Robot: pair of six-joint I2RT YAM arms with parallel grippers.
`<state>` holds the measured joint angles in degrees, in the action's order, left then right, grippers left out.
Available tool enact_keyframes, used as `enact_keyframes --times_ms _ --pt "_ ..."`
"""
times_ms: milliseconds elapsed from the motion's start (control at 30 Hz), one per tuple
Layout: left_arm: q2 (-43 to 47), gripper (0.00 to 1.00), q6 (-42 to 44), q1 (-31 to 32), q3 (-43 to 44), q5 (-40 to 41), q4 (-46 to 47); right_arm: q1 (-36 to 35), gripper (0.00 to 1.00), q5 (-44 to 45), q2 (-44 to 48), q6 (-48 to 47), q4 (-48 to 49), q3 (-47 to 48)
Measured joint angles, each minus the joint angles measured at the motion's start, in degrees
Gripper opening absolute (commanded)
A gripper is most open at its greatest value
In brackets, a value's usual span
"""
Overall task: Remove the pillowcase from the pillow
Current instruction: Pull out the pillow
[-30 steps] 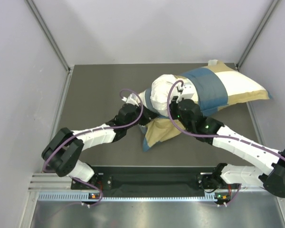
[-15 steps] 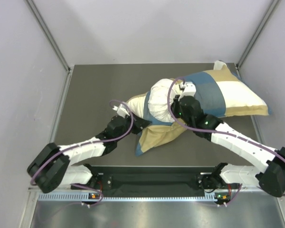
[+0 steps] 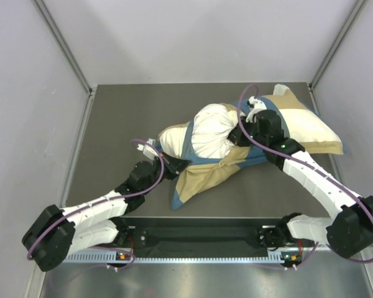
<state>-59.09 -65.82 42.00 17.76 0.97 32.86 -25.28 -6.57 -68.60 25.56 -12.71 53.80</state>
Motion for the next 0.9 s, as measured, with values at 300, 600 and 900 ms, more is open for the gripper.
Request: enact_keyframes --times_ms 300,600,900 --pt "-1.1 0.0 0.0 0.3 -1.8 -0.6 4.2 10.0 0.0 -12.0 0.7 -1.3 -3.3 0.0" --pt "1.0 0.0 -0.1 0.3 -5.2 0.0 4.5 16.8 0.0 -16.4 0.6 -2.9 -4.7 0.5" --pt "-5.9 0.0 3.9 0.1 2.0 0.0 1.5 17.5 0.0 -15.8 2.6 -4.5 -3.6 -0.2"
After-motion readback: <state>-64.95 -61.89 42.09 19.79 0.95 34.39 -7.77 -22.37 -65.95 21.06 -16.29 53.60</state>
